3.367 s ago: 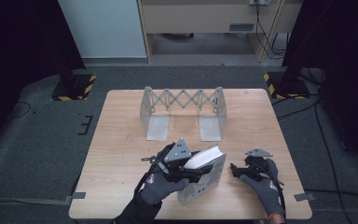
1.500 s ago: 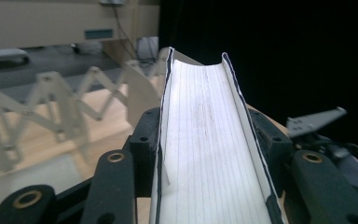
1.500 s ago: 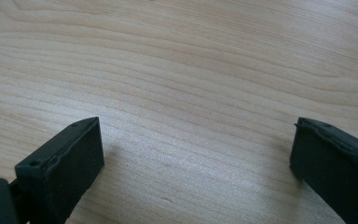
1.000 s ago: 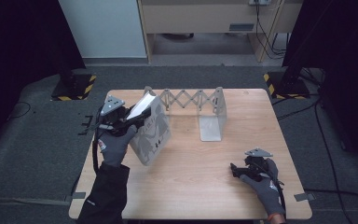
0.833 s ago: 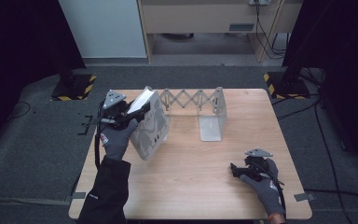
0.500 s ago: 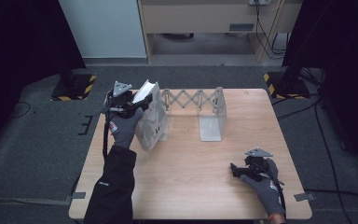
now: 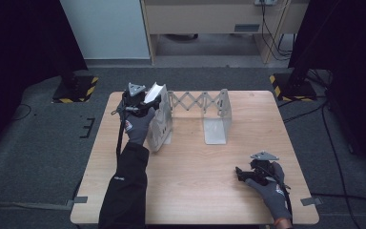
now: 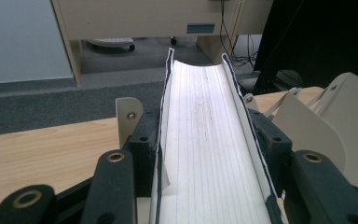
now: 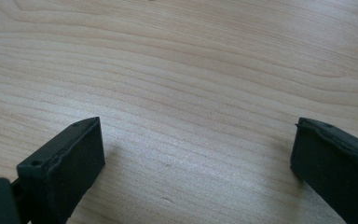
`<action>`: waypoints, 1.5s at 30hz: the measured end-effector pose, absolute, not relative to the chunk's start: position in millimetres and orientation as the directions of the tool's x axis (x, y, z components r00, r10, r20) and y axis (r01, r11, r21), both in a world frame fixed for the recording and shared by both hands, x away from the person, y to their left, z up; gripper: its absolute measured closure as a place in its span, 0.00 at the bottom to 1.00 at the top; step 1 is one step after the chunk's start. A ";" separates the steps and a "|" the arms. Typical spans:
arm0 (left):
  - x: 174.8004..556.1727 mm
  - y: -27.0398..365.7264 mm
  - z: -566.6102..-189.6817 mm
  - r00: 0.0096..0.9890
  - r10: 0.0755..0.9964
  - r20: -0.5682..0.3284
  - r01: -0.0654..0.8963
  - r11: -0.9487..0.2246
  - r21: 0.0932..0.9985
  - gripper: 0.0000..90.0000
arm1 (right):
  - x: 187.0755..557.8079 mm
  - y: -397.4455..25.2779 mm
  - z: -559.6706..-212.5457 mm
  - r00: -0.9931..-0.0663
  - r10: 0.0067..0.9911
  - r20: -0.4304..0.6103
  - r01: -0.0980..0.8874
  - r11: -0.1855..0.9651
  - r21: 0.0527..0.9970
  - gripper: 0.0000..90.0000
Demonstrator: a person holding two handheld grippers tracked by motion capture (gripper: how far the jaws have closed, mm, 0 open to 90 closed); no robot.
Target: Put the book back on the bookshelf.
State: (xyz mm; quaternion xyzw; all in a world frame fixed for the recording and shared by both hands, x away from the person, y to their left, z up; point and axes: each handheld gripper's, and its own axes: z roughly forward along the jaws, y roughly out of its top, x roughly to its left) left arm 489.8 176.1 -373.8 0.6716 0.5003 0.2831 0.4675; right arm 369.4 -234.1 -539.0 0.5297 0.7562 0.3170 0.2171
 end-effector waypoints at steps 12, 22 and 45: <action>491.6 163.8 -389.6 0.328 0.943 -0.060 0.384 -0.076 0.920 0.57 | 369.2 -234.0 -538.8 -0.348 0.938 0.009 0.664 0.240 0.708 0.03; 480.8 162.6 -395.3 0.381 0.921 -0.077 0.317 -0.052 0.947 0.46 | 368.9 -233.6 -539.0 -0.348 0.938 0.009 0.664 0.240 0.708 0.03; 425.5 190.8 -441.3 0.426 0.895 -0.134 0.354 -0.028 0.935 0.47 | 369.0 -233.5 -539.0 -0.347 0.938 0.007 0.665 0.240 0.708 0.03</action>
